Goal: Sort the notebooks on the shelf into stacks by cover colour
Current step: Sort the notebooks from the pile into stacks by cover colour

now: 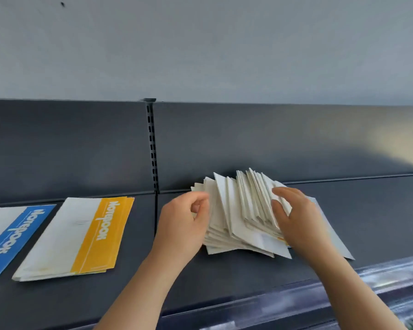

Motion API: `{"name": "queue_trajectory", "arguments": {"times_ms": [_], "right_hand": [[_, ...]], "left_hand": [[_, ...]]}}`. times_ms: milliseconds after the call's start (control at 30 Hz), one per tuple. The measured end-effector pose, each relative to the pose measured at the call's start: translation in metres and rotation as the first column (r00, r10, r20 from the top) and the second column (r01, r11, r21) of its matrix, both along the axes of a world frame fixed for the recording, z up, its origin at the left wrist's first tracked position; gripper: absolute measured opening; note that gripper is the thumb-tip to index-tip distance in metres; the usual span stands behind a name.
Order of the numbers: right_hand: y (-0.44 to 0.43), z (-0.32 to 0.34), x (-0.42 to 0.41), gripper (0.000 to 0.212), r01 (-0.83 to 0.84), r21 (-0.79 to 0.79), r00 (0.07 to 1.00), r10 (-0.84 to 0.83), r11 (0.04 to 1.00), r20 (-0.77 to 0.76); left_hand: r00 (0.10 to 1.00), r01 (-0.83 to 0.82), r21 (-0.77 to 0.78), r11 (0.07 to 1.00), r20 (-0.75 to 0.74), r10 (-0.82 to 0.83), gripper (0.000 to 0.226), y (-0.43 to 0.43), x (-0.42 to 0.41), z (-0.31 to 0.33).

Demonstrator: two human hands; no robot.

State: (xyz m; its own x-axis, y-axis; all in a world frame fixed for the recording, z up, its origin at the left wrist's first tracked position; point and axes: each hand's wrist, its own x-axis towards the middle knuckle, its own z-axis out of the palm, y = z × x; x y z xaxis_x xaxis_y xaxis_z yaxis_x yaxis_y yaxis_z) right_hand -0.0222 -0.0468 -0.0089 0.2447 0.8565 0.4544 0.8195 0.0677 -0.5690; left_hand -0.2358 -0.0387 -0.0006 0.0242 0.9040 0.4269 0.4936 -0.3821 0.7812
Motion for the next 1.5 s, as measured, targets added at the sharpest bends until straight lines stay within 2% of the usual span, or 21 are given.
{"name": "queue_trajectory", "arguments": {"times_ms": [100, 167, 233, 300, 367, 433, 533, 633, 733, 833, 933, 1100, 1200, 1333, 1433, 1500], "right_hand": [[0.001, -0.017, 0.063, 0.037, 0.140, -0.229, 0.990, -0.134, 0.963, 0.039], [0.003, -0.030, 0.091, 0.031, 0.180, -0.372, 0.984, -0.172, 0.911, 0.056], [0.001, -0.039, 0.114, 0.020, 0.197, -0.447, 0.980, -0.179, 0.873, 0.082], [0.001, -0.049, 0.127, 0.023, 0.164, -0.478, 0.986, -0.142, 0.863, 0.083], [-0.001, -0.052, 0.130, 0.020, 0.069, -0.450, 0.997, -0.054, 0.891, 0.047], [-0.003, -0.052, 0.127, 0.022, -0.044, -0.407, 0.999, 0.049, 0.912, 0.002], [-0.006, -0.050, 0.127, 0.029, -0.159, -0.376, 0.987, 0.147, 0.913, -0.060], [-0.008, -0.051, 0.135, 0.033, -0.254, -0.332, 0.966, 0.226, 0.908, -0.123], [-0.004, -0.054, 0.149, 0.023, -0.184, -0.311, 0.981, 0.156, 0.932, -0.114], [0.002, -0.059, 0.160, 0.020, -0.102, -0.341, 0.995, 0.101, 0.934, -0.023], [0.003, -0.062, 0.159, 0.028, -0.168, -0.378, 0.986, 0.161, 0.910, -0.049], [-0.003, -0.056, 0.148, 0.033, -0.292, -0.329, 0.955, 0.258, 0.898, -0.143], [-0.003, -0.058, 0.149, 0.035, -0.306, -0.297, 0.946, 0.255, 0.904, -0.199], [0.000, -0.066, 0.149, 0.022, -0.205, -0.294, 0.978, 0.182, 0.934, -0.103], [-0.003, -0.068, 0.147, 0.024, -0.246, -0.283, 0.969, 0.243, 0.927, -0.047], [-0.006, -0.064, 0.143, 0.033, -0.296, -0.265, 0.954, 0.295, 0.917, -0.045]], "left_hand": [[0.997, 0.078, -0.016, 0.997, 0.001, -0.078, 0.018, 0.000, 0.053, 0.001], [0.994, 0.111, -0.034, 0.993, -0.018, -0.111, 0.019, 0.003, 0.076, -0.001], [0.990, 0.126, -0.040, 0.991, -0.063, -0.128, 0.021, 0.005, 0.102, -0.004], [0.986, 0.132, -0.069, 0.989, -0.093, -0.139, 0.022, 0.008, 0.123, -0.006], [0.983, 0.133, -0.120, 0.984, -0.114, -0.146, 0.020, 0.010, 0.141, -0.009], [0.984, 0.076, -0.164, 0.984, -0.150, -0.101, 0.001, 0.015, 0.154, -0.012], [0.973, -0.048, -0.207, 0.977, -0.229, -0.001, 0.024, 0.024, 0.166, -0.015], [0.942, -0.167, -0.224, 0.960, -0.325, 0.088, 0.032, 0.029, 0.172, -0.013], [0.909, -0.249, -0.247, 0.936, -0.393, 0.138, 0.042, 0.029, 0.173, -0.012], [0.897, -0.242, -0.227, 0.943, -0.422, 0.129, 0.034, 0.027, 0.172, -0.015], [0.906, -0.234, -0.193, 0.953, -0.398, 0.142, 0.024, 0.027, 0.172, -0.017], [0.897, -0.270, -0.214, 0.939, -0.410, 0.165, 0.031, 0.023, 0.170, -0.015], [0.918, -0.266, -0.224, 0.938, -0.357, 0.175, 0.027, 0.021, 0.167, -0.015], [0.933, -0.269, -0.233, 0.934, -0.302, 0.193, 0.022, 0.019, 0.165, -0.015], [0.936, -0.279, -0.240, 0.930, -0.283, 0.208, 0.023, 0.016, 0.164, -0.015], [0.938, -0.278, -0.246, 0.929, -0.278, 0.207, 0.025, 0.014, 0.163, -0.016]]}}
